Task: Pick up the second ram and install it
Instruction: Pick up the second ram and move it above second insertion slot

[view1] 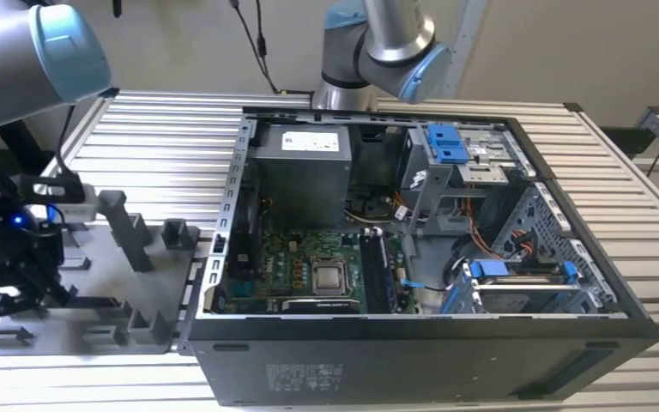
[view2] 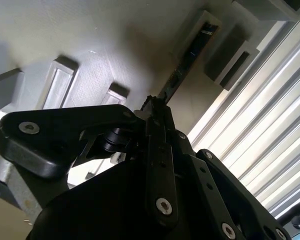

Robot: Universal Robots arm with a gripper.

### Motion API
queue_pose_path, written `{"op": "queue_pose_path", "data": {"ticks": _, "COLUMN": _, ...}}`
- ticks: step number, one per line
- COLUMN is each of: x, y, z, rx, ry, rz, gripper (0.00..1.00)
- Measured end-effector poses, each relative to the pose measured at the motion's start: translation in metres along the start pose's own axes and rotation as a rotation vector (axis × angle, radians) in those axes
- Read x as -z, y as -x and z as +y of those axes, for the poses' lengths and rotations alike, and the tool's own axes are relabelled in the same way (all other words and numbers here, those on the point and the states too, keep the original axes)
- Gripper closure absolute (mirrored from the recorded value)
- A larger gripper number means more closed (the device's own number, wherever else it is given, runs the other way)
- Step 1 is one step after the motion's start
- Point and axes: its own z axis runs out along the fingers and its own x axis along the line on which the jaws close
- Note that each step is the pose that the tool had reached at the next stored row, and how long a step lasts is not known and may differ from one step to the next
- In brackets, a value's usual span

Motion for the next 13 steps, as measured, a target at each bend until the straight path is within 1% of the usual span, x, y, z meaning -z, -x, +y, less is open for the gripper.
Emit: {"op": "queue_pose_path", "data": {"ticks": 13, "x": 0.0122, "y": 0.0001, "z": -0.0004, "rx": 0.0, "ry": -0.0002, "rz": -0.0001, "gripper": 0.86}}
